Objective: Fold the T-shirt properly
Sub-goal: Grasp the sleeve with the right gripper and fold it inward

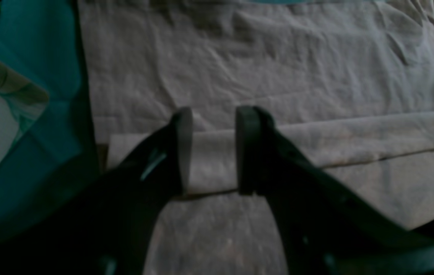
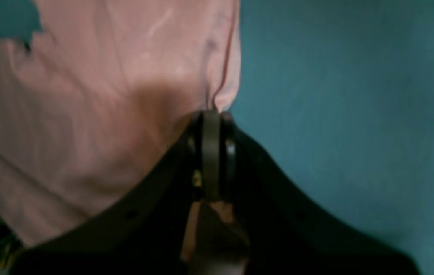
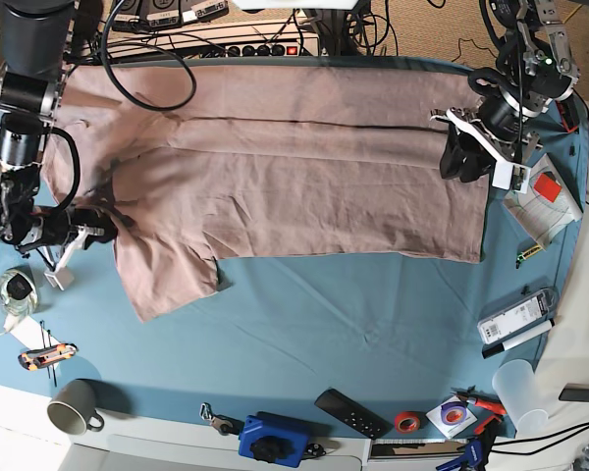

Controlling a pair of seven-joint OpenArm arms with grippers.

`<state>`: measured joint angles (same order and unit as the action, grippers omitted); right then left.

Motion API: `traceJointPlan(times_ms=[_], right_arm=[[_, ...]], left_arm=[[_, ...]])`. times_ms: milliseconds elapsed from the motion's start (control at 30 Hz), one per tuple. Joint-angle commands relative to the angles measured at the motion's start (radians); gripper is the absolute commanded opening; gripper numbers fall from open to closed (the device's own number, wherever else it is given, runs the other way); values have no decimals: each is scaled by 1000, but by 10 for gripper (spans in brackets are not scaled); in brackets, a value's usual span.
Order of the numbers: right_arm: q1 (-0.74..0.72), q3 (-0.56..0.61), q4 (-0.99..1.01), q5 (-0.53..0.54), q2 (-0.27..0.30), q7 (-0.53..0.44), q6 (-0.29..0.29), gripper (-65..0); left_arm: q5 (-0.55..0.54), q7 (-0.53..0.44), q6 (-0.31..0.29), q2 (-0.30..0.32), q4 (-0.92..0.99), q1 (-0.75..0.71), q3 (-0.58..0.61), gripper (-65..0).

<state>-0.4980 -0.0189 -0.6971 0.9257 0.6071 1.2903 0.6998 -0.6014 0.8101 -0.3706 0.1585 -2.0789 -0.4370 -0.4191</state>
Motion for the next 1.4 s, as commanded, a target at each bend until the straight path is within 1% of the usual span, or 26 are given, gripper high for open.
traceJointPlan(times_ms=[0, 67, 133, 167, 267, 367, 467, 533, 633, 767, 933, 1000, 1033, 1067, 1100, 1200, 1300, 1333, 1367], right_arm=[[-9, -3, -21, 40, 38, 27, -2, -650], [10, -3, -43, 132, 62, 58, -2, -650], [39, -21, -68, 185, 81, 100, -2, -650], [59, -38, -83, 217, 90, 106, -2, -650], [133, -131, -129, 309, 102, 106, -2, -650], [216, -251, -185, 370, 102, 106, -2, -650], [294, -346, -241, 412, 102, 106, -2, -650], [344, -394, -281, 421, 102, 106, -2, -650], [405, -437, -340, 421, 102, 106, -2, -650], [460, -448, -405, 421, 101, 106, -2, -650], [464, -448, -422, 420, 101, 106, -2, -650], [465, -448, -422, 419, 101, 106, -2, -546], [465, -448, -422, 421, 102, 106, -2, -502], [464, -448, -422, 429, 105, 106, -2, -472], [463, -448, -422, 452, 108, 106, -2, -460], [457, -449, -422, 527, 123, 106, -2, -460], [410, -485, -422, 501, 116, 106, -2, -460], [390, -494, -422, 470, 116, 106, -2, -460], [367, -494, -421, 417, 116, 106, -2, -460]], left_arm=[[-11, -25, -4, 8, -18, 3, -2, -445], [-11, -25, -4, 8, -18, 3, -2, -445], [-11, -25, -4, 8, -18, 3, -2, -446], [-11, -25, -4, 8, -18, 3, -2, -445], [-11, -25, -4, 8, -18, 3, -2, -445], [-11, -25, -4, 8, -18, 3, -2, -445], [-11, -25, -4, 8, -18, 3, -2, -445], [-11, -25, -4, 7, -18, 3, -2, -446], [-11, -25, -4, 7, -18, 3, -2, -445], [-11, -25, -4, -3, -18, 3, -2, -445], [-11, -25, -4, -18, -18, 3, -2, -445], [-11, -25, -4, -18, -18, 2, -2, -445], [-11, -25, -4, -18, -18, 2, -2, -445], [-10, -25, -4, -17, -18, 2, -2, -445], [-10, -25, -4, -17, -18, 2, -2, -445], [1, -25, -4, -17, -18, 2, -2, -445], [3, -25, -4, -17, -18, 3, -2, -445], [3, -26, -4, -17, -18, 3, -2, -445], [3, -26, -4, -17, -18, 5, -2, -445]])
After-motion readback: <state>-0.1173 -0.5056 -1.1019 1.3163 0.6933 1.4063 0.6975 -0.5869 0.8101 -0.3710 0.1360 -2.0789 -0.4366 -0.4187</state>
